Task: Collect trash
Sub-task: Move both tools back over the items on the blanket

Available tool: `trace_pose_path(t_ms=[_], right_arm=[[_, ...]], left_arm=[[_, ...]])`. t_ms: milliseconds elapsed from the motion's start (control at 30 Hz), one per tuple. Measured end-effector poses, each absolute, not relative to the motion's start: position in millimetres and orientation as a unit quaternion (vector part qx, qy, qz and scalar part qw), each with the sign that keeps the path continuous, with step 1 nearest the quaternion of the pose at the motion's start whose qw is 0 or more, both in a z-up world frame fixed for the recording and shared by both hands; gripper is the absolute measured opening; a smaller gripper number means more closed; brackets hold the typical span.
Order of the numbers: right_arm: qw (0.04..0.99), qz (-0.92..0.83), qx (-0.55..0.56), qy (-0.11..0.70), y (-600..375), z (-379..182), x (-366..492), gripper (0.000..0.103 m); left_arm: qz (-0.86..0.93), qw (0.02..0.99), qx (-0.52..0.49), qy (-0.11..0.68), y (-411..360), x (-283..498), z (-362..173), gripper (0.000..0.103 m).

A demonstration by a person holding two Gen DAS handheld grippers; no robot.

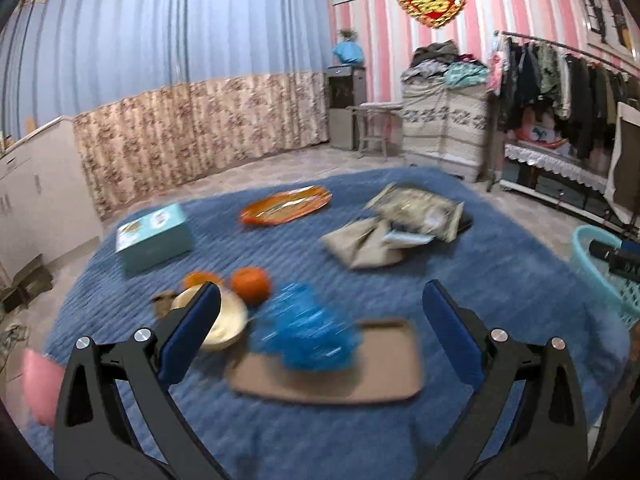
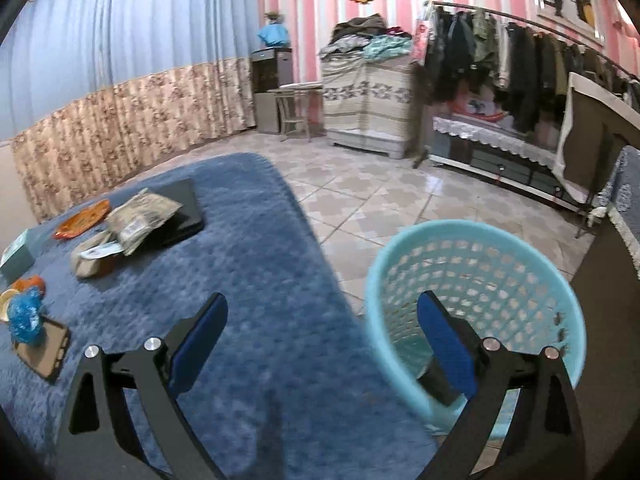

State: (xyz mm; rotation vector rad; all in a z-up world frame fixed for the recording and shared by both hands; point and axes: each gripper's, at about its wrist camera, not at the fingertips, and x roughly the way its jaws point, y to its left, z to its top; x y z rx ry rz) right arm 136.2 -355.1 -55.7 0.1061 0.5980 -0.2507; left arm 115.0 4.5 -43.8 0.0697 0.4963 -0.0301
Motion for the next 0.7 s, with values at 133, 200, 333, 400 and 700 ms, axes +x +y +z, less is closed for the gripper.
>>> trace_pose_path(t_ms=[133, 200, 333, 400, 700], right_arm=[[0.949, -0.104, 0.044, 0.296, -336.0, -57.2, 139.6, 0.094], [0.947, -0.093, 0.045, 0.303, -328.2, -59.8, 143.2, 0.094], [0.944, -0.082, 0.042, 0.316, -314.2, -65.2, 148.4, 0.094], [0.944, -0.08, 0.033, 0.318, -308.9, -66.7, 150.0, 0.094], [0.944, -0.065, 0.016, 0.322, -294.5, -68.0, 147.9, 0.094]], left_arm=[[0.012, 0.961, 0.019, 0.276, 40.2, 114.8, -60.9, 0.098], [0.013, 0.953, 0.003, 0.303, 58.9, 118.9, -72.2, 0.098], [-0.004, 0.946, -0.034, 0.321, 75.6, 124.2, -78.8, 0.097], [-0.012, 0.947, -0.024, 0.32, 74.5, 127.8, -78.4, 0.097], [0.016, 0.949, -0.024, 0.314, 99.4, 144.8, -74.7, 0.095]])
